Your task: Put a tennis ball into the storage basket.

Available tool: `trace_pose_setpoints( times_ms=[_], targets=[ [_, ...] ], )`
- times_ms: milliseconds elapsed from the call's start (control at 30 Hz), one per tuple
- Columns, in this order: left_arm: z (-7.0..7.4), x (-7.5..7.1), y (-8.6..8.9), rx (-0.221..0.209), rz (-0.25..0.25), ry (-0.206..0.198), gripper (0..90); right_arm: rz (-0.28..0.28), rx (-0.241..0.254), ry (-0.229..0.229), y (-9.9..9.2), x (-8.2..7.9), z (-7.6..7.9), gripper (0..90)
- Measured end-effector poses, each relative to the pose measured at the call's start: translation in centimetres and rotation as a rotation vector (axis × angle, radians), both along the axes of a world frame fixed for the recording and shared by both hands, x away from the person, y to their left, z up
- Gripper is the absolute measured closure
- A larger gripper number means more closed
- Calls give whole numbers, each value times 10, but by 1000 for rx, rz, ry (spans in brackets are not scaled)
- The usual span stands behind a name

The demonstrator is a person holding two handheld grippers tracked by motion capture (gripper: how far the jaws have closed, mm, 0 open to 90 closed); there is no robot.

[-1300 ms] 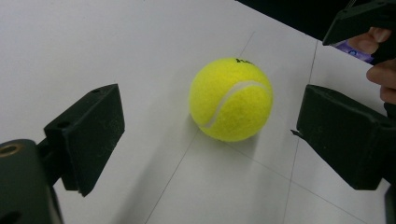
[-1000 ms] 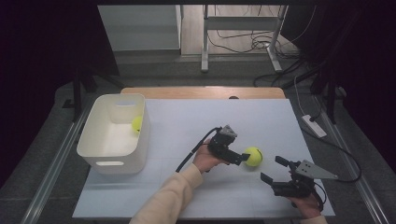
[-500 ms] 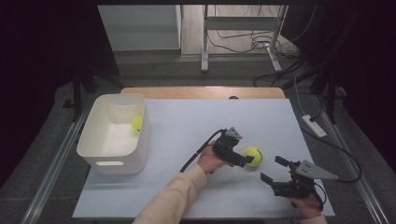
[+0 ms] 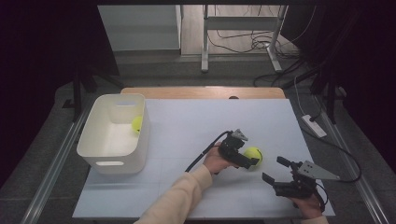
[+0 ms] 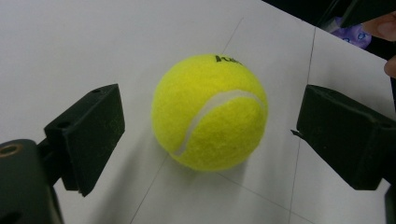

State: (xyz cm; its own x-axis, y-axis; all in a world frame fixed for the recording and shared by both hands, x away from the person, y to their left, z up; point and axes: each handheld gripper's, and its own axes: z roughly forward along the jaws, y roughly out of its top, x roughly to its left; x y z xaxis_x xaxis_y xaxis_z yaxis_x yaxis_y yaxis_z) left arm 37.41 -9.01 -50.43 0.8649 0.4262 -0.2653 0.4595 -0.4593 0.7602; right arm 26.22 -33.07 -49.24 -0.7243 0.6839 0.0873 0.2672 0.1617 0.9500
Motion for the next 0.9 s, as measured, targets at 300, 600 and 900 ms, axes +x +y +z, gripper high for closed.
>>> trace_pose_setpoints(
  times_ms=[300,600,900],
  targets=[
    [-4,2,-5,14,0,5,86,-6,2,-2,-3,0,0,93],
    [-11,6,-14,22,-10,27,229,-5,0,3,-3,0,-1,93],
    [-6,5,-12,40,-24,19,275,-11,0,1,-4,-2,-1,92]
  ],
)
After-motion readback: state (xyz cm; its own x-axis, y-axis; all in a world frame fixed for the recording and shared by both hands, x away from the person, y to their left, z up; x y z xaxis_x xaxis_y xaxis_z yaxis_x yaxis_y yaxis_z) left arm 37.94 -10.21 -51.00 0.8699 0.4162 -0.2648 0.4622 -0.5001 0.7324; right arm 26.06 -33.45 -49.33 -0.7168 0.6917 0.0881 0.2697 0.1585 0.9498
